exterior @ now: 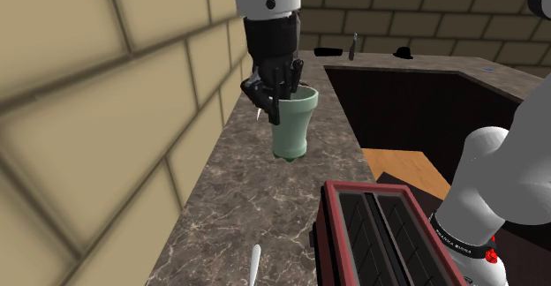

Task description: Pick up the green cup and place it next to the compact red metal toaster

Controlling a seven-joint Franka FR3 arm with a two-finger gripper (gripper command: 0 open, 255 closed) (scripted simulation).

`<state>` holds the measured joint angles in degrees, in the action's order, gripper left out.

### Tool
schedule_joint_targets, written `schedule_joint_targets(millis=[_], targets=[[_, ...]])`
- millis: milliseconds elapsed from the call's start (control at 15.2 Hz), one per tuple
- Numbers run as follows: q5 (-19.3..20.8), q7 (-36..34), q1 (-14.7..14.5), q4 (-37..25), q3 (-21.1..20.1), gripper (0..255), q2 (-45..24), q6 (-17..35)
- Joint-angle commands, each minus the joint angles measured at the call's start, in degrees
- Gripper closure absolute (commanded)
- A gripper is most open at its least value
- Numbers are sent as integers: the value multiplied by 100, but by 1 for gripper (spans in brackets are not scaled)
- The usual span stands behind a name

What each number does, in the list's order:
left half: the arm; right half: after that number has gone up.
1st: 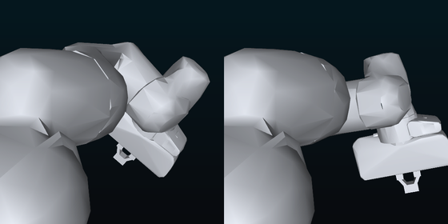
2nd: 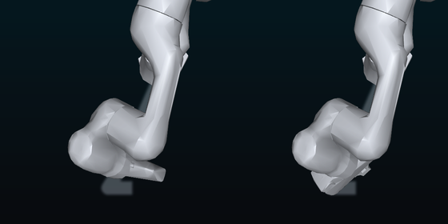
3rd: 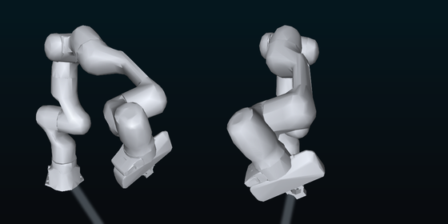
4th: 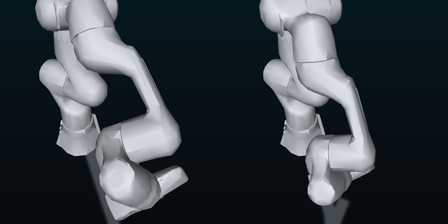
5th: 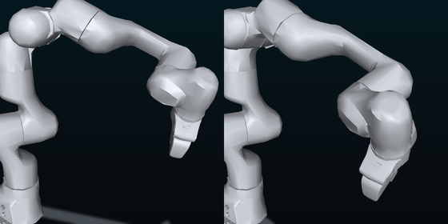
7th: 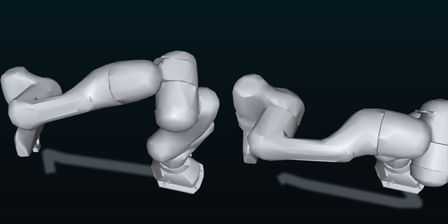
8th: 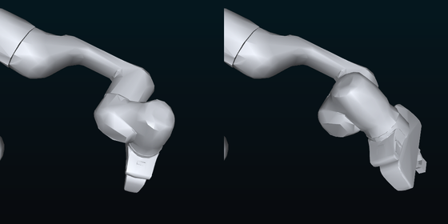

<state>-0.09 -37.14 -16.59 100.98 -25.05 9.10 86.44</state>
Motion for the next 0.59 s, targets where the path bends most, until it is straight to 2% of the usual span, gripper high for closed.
schedule_joint_targets(millis=[0,528], targets=[[-11,0,-3,192,1,255,30,170],[-42,-7,-16,875,-5,255,96,792]])
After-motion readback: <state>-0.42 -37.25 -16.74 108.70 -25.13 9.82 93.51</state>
